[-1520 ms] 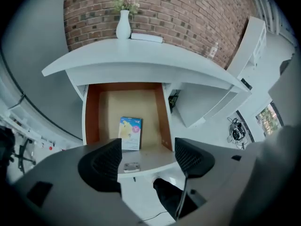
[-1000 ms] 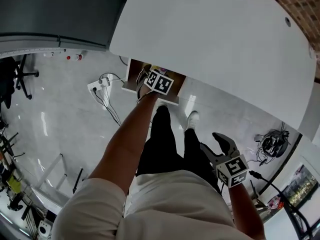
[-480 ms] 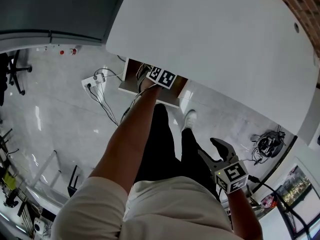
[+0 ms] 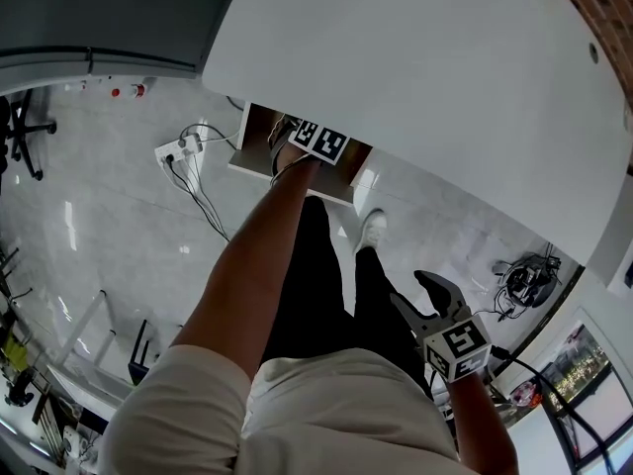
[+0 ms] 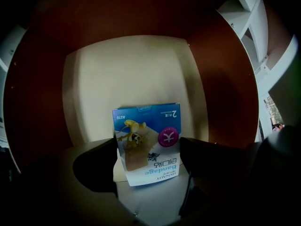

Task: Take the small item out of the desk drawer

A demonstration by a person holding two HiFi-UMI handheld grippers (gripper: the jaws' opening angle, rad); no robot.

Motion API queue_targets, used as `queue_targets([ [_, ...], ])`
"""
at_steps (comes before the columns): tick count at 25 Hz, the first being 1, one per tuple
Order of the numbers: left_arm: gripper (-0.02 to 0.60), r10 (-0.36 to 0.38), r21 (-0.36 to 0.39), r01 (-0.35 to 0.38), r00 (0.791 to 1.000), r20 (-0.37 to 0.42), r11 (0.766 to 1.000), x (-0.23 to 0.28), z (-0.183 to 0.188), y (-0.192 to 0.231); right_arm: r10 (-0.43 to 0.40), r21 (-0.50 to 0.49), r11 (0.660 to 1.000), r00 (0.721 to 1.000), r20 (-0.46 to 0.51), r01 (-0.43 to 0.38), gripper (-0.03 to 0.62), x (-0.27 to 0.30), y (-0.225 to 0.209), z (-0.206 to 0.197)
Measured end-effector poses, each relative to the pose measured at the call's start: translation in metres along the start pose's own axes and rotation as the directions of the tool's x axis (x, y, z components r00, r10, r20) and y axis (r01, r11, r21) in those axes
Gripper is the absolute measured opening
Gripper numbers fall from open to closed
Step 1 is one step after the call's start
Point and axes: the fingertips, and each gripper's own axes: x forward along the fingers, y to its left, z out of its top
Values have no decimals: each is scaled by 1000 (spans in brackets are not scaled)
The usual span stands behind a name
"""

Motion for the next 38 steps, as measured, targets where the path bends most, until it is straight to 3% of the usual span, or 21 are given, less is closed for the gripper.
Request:
queue_targets([
  [4,399,8,6,-8,1000,-3,1000,6,-1,10,-7,2,1000,1000,6,7,245,-1,0,-6],
  [5,399,41,23,-41,999,5,999,1,2,15,-7,1,1000,1000,8,7,245,-1,0,-8],
  [6,399,147,60,-147,989,14,987,-13,7,30,-7,0,1000,1000,9,7,245,-1,1,-10],
  [7,399,335,116,-336,942,28,935,-39,14,57,-9,-1,1000,1000,11,9,245,-2,1,-11],
  [8,399,544,177,-544,838,52,820,-70,21,89,-10,-1,1000,1000,13,10,245,-3,1,-12],
  [9,399,693,223,-690,716,78,688,-97,26,115,-10,0,1000,1000,16,10,245,-4,2,-13],
  [10,399,763,251,-757,639,93,603,-113,29,125,-10,1,1000,1000,19,10,245,-5,2,-13],
  [11,399,781,266,-772,617,96,577,-120,29,123,-9,-1,1000,1000,24,9,244,-6,2,-13],
  [15,399,760,278,-753,641,104,597,-123,28,98,0,-1,1000,999,40,0,244,-11,5,-14],
  [20,399,756,285,-756,641,135,590,-129,30,69,14,-20,1000,998,60,-13,244,-22,4,-13],
  [32,399,770,261,-790,606,199,555,-166,8,-8,43,-80,996,984,171,-30,236,-68,0,-24],
  [38,399,777,287,-797,594,209,532,-180,-11,-57,36,-98,995,969,244,-12,233,-104,-14,-31],
])
